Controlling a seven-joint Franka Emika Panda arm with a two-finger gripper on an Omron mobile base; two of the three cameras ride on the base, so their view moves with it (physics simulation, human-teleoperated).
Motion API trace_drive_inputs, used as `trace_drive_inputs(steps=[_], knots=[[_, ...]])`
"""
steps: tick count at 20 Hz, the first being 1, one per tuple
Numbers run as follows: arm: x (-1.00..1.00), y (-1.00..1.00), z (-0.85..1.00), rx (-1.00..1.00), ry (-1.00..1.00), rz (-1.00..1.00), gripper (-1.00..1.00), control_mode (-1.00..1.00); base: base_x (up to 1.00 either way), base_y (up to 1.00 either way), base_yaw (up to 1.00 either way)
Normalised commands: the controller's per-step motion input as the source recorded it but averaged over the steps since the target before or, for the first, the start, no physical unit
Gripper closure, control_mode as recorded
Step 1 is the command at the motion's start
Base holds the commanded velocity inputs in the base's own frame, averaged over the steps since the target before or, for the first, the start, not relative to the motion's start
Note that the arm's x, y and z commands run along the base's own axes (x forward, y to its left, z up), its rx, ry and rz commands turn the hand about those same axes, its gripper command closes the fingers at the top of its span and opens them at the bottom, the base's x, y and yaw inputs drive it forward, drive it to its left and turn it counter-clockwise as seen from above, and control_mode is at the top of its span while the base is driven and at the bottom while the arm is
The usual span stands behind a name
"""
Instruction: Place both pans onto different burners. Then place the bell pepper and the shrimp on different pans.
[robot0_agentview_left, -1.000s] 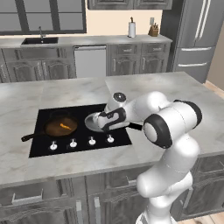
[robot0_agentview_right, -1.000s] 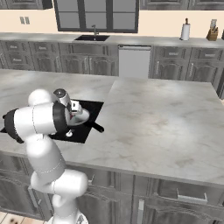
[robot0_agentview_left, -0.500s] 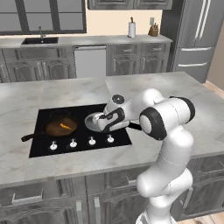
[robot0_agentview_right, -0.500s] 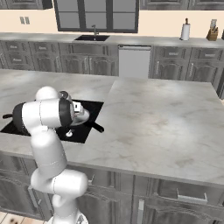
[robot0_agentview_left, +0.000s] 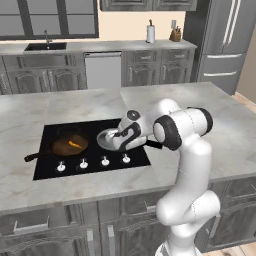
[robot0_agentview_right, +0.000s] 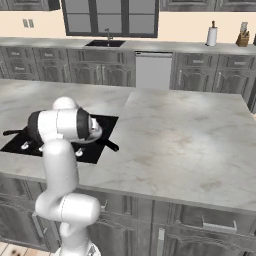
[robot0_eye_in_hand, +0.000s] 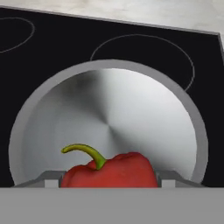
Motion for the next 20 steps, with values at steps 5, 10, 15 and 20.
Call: trace_drive_inputs(steps=[5, 10, 15, 20], knots=[[0.26, 0.03, -0.11, 0.0, 0.0, 0.0, -1.0, -1.0, 0.0, 0.0, 0.0], [0.15, 0.01, -0.02, 0.0, -0.03, 0.0, -1.0, -1.0, 0.0, 0.0, 0.0], [0.0, 0.0, 0.24, 0.0, -0.11, 0.0, -1.0, -1.0, 0.0, 0.0, 0.0], [0.04, 0.02, 0.16, 0.0, -0.08, 0.0, -1.0, -1.0, 0.0, 0.0, 0.0]])
